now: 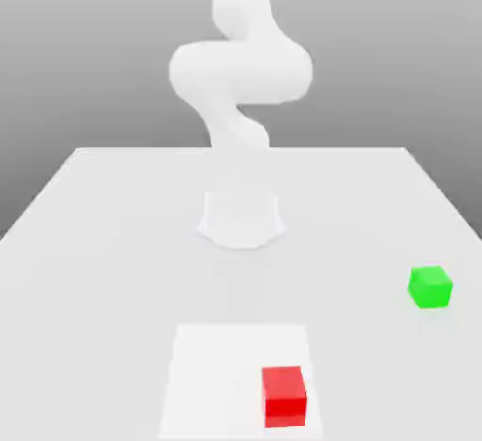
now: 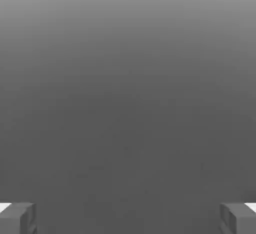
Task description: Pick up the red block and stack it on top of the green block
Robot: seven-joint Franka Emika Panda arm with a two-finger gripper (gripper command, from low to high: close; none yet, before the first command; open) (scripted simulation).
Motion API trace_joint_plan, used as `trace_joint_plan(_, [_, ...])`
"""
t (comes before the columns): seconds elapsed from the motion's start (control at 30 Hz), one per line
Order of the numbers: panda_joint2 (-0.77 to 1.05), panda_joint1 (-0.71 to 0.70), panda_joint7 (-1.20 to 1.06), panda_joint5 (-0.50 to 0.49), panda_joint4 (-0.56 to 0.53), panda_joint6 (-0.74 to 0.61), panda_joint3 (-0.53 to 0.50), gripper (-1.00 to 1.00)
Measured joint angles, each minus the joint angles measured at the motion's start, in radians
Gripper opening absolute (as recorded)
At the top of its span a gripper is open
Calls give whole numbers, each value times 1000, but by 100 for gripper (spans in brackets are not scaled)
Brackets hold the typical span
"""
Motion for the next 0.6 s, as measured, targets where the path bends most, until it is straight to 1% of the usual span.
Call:
trace_joint_plan(0.3, [238,154,-384,18,-55,97,-119,0])
trace_joint_plan(0.6, [474,272,-785,69,-109,192,-209,0])
